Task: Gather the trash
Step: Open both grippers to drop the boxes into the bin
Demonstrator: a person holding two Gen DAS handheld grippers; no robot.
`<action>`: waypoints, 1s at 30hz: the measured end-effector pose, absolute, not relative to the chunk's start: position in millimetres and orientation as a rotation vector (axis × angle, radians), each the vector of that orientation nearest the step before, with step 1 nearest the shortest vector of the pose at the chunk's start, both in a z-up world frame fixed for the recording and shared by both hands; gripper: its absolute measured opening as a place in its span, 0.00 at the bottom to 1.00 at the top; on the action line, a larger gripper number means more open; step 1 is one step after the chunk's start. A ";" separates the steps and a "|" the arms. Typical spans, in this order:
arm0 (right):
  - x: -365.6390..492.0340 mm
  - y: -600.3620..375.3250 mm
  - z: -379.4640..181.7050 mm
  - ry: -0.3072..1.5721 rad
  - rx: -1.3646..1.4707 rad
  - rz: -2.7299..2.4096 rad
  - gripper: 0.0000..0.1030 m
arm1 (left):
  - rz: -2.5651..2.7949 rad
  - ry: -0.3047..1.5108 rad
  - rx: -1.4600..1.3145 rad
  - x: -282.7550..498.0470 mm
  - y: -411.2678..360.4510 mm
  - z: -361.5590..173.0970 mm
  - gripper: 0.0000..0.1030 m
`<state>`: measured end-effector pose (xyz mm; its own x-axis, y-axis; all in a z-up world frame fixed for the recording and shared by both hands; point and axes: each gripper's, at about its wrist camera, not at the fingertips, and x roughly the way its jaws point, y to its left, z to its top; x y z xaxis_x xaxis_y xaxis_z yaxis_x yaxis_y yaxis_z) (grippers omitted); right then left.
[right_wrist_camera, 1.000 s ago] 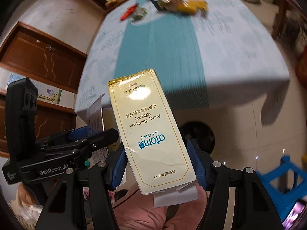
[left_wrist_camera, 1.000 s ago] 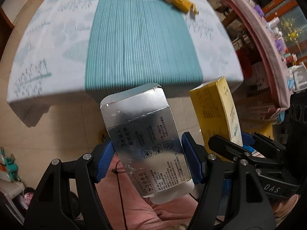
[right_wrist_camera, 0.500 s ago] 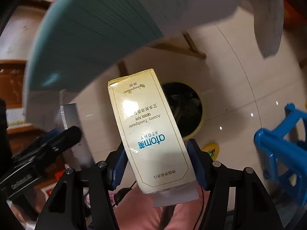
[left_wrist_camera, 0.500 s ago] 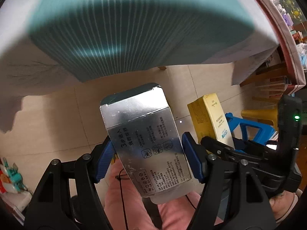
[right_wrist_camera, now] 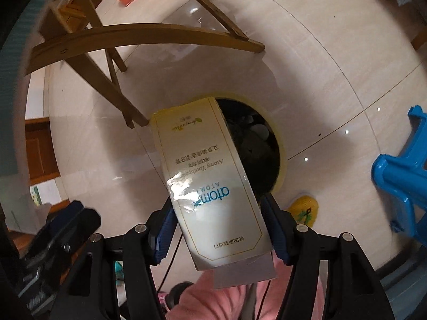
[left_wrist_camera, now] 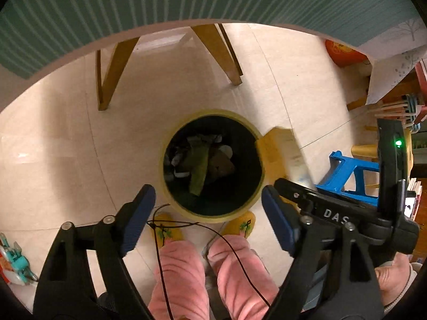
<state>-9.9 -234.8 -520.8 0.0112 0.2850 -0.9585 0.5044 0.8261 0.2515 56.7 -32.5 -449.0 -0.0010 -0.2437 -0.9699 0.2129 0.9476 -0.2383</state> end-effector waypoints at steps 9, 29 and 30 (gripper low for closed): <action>-5.1 -225.3 -530.5 1.565 0.656 -0.184 0.75 | -0.368 1.508 -0.015 64.1 -31.0 -450.9 0.78; -20.3 -219.2 -412.0 1.535 0.630 -0.157 0.75 | -0.382 1.431 -0.035 66.9 -17.8 -308.9 0.78; -21.1 -218.1 -399.5 1.530 0.628 -0.149 0.75 | -0.379 1.424 -0.030 67.1 -16.2 -297.9 0.78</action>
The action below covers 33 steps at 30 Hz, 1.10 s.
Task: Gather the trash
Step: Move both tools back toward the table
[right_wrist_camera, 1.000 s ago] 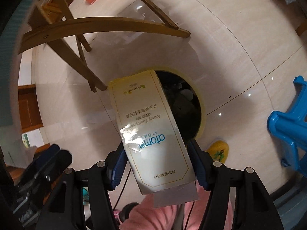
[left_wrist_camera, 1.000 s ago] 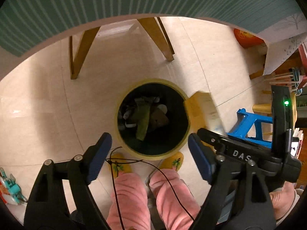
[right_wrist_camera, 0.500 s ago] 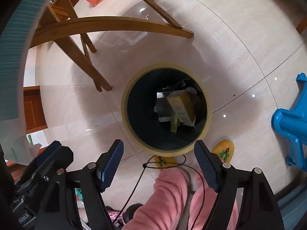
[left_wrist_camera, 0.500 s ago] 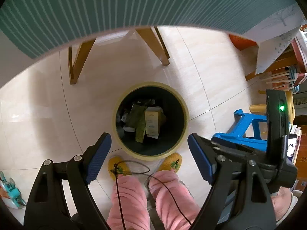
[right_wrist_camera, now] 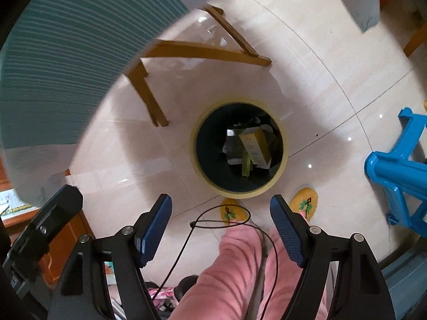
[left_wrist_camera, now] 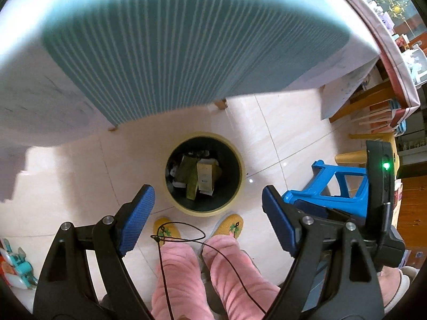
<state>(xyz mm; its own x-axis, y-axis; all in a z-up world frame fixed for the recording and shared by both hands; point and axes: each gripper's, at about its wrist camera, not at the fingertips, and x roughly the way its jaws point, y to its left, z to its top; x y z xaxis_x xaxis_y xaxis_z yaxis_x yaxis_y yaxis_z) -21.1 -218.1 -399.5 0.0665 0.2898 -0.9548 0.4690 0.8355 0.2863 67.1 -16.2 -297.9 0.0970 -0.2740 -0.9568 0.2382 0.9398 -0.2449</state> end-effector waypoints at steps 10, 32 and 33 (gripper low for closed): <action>-18.5 -210.0 -236.8 1.446 0.545 -0.023 0.75 | -0.364 1.299 -0.037 63.9 -5.6 -150.9 0.78; 76.5 -218.1 -1.4 1.079 0.229 0.251 0.75 | -0.202 1.044 0.018 96.2 4.2 73.8 0.78; 86.3 -218.0 9.6 1.059 0.211 0.262 0.75 | -0.197 1.040 0.020 100.7 6.4 79.7 0.78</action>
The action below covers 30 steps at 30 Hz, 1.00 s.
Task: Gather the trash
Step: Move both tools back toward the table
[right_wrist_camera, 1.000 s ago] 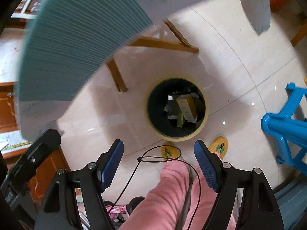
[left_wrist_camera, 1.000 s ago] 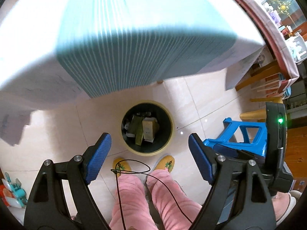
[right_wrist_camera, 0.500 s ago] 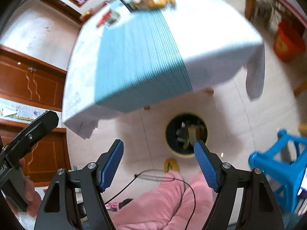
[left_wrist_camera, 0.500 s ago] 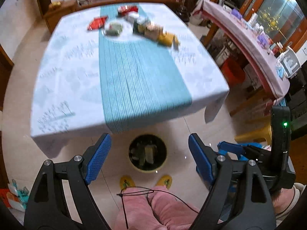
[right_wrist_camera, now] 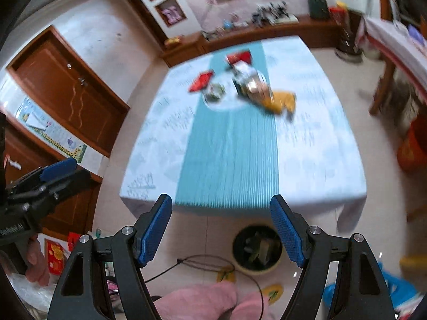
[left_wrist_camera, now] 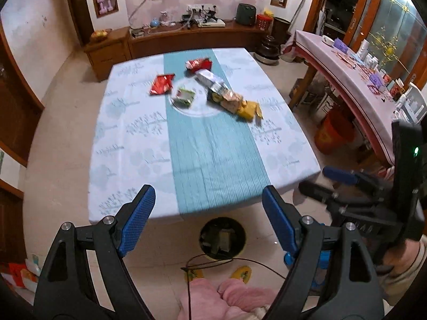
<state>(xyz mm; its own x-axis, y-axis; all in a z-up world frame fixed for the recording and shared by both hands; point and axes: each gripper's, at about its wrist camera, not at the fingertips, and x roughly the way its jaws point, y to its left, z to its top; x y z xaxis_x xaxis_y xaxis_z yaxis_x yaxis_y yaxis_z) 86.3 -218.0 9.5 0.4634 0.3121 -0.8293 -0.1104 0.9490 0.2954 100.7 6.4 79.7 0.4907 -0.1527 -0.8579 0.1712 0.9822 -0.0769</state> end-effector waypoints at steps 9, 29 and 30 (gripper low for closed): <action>177.8 -197.4 74.1 0.948 0.098 0.310 0.75 | -0.181 1.022 -0.016 174.2 46.7 127.8 0.78; 456.6 -184.1 -88.7 1.204 -0.073 0.087 0.75 | -0.458 1.270 0.013 469.2 58.6 -40.6 0.78; 462.7 -184.4 -101.9 1.222 -0.089 0.085 0.75 | -0.463 1.309 -0.021 482.3 57.8 -59.0 0.78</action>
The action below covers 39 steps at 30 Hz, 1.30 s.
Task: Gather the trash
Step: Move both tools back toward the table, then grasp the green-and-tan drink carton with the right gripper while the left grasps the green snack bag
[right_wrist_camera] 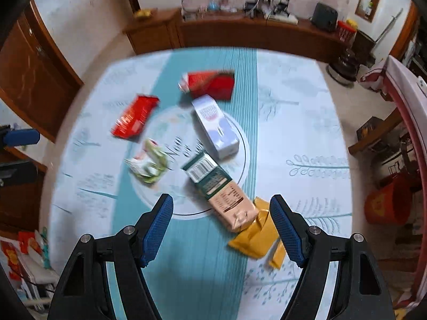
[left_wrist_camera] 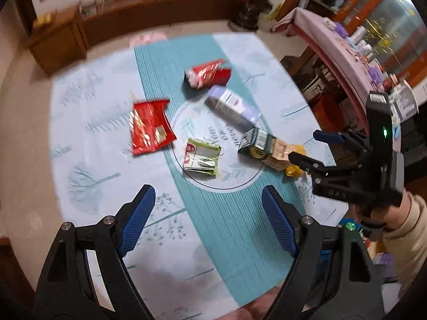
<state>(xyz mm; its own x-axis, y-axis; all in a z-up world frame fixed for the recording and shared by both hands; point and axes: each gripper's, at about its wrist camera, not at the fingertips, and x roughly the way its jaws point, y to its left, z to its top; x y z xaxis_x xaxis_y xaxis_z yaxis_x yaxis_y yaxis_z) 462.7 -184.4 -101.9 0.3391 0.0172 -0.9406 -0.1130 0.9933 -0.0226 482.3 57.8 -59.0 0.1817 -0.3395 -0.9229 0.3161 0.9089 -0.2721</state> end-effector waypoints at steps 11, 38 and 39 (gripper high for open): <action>494.2 -182.9 -191.9 1.357 -0.191 0.098 0.47 | -0.351 1.408 -0.256 520.5 62.1 -149.5 0.77; 463.2 -109.0 -191.3 1.380 0.047 0.334 0.38 | -0.127 1.484 -0.350 522.1 61.9 -213.5 0.77; 461.4 -111.0 -191.9 1.385 0.067 0.317 0.38 | -0.130 1.484 -0.332 522.3 59.1 -214.6 0.77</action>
